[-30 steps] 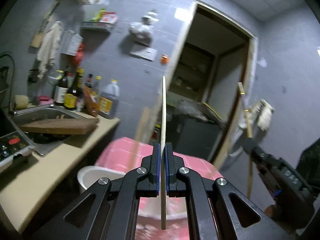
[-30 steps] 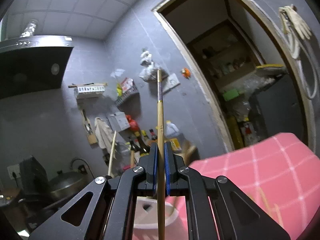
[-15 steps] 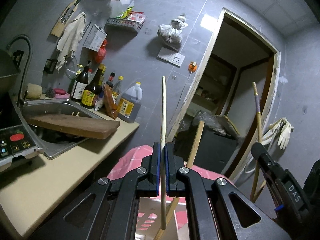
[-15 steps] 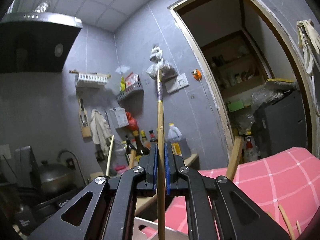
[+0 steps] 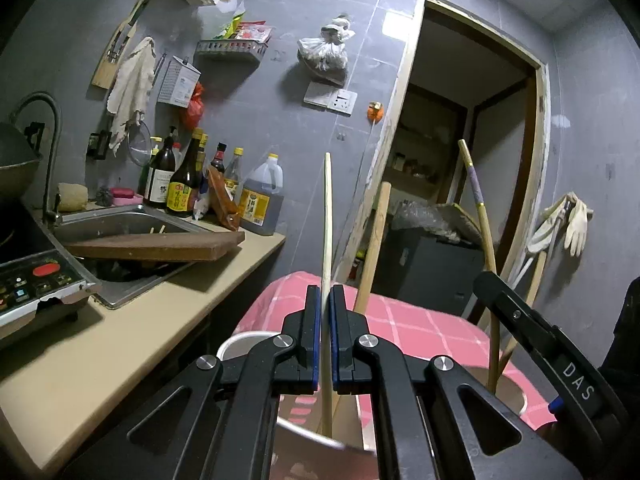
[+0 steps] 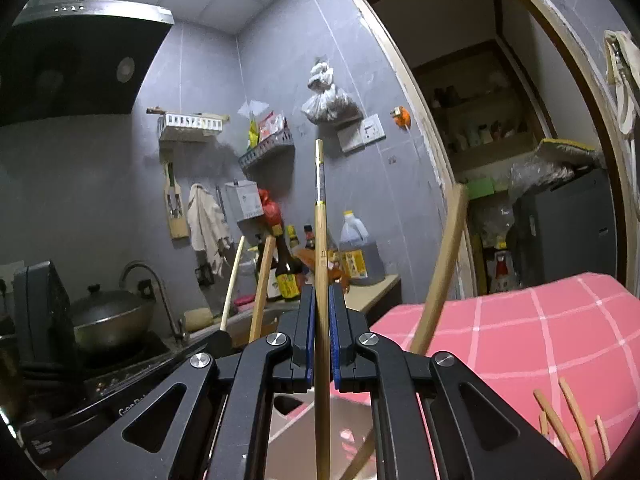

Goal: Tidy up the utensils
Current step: 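Lower the left gripper's chopstick into the basket while the right gripper lowers its own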

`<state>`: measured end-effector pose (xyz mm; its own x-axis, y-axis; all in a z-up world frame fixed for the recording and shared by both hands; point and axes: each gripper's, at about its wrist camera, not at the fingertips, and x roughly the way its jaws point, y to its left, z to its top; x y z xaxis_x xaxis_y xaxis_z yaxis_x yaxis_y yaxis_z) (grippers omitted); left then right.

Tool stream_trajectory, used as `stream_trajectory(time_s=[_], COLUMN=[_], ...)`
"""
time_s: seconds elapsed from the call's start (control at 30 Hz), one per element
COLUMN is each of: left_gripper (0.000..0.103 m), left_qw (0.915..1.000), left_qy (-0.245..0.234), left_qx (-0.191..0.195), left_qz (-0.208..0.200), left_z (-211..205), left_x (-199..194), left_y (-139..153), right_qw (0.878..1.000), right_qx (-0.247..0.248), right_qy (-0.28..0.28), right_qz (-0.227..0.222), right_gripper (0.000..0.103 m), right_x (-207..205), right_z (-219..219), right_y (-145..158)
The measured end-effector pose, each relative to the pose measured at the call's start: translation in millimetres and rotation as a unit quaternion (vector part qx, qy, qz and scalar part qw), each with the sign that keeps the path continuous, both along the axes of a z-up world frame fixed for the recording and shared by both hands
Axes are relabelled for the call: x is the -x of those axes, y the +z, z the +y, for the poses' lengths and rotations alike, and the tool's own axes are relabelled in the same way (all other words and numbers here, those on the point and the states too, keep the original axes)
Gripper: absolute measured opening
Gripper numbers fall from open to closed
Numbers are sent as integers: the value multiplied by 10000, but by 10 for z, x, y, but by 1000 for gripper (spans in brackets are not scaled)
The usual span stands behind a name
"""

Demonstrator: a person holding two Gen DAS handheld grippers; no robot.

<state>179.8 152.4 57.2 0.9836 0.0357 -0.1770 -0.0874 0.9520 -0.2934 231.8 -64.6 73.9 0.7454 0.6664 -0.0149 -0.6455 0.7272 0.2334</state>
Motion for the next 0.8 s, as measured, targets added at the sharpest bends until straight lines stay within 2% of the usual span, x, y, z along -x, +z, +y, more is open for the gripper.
stream_trajectory(time_s=[0.33, 0.8], left_gripper=[3, 3], left_qw=[9997, 9999], left_qy=[-21, -101], left_qx=[-245, -74], left_qz=[48, 78], left_z=[-137, -45], left_x=[104, 31], left_y=[-44, -37], right_qw=[9999, 10000], right_qx=[59, -32], right_qy=[28, -57], right_qz=[97, 35], right_gripper=[6, 7], right_x=[110, 199], right_z=[-116, -292], right_y=[-12, 16])
